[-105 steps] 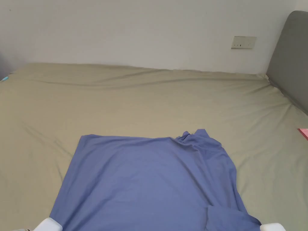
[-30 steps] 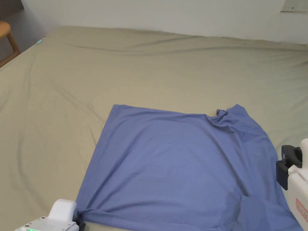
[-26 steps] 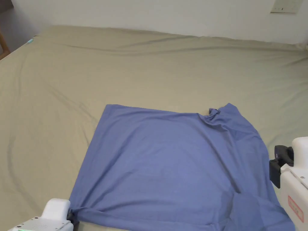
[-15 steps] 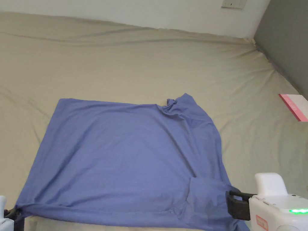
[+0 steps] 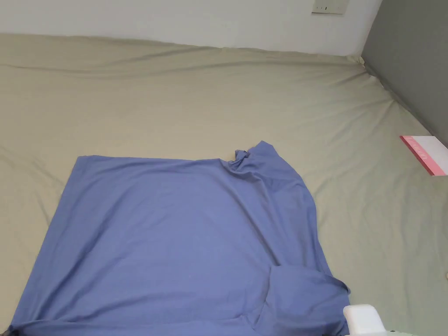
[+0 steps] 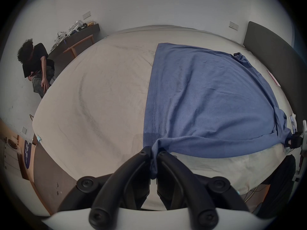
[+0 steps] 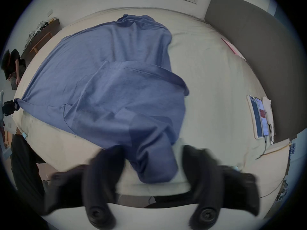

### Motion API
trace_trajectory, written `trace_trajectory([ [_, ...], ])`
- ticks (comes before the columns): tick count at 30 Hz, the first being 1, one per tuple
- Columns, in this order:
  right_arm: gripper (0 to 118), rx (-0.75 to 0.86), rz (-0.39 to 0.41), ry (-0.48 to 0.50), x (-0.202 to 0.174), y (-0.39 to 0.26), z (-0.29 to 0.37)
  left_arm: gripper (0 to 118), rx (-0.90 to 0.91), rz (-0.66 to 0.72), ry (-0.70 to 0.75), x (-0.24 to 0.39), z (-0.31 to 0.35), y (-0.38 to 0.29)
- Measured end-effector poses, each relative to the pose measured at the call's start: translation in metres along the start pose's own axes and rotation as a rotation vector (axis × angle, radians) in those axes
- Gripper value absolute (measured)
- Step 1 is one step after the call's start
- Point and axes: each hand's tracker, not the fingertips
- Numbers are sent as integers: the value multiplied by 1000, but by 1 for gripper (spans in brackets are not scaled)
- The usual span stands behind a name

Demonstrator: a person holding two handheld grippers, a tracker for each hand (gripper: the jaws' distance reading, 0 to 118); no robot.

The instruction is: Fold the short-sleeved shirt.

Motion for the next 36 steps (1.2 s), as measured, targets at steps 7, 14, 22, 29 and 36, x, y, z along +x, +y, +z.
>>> trace_trajectory([
  [7,3,76,25,42,-1,5,5,4,23,6,12,3,1,3],
  [14,3,264,-25,82,15,51,42,4,138,60,-32,0,17,40],
  [22,3,274,-26,34,18,139,12,4,134,37,-17,9,-23,108],
  [29,3,141,47,-13,8,187,-57,4,3,-11,16,17,-90,140],
  [36,5,34,59,-24,13,201,-108,4,-83,-102,36,32,-129,151],
])
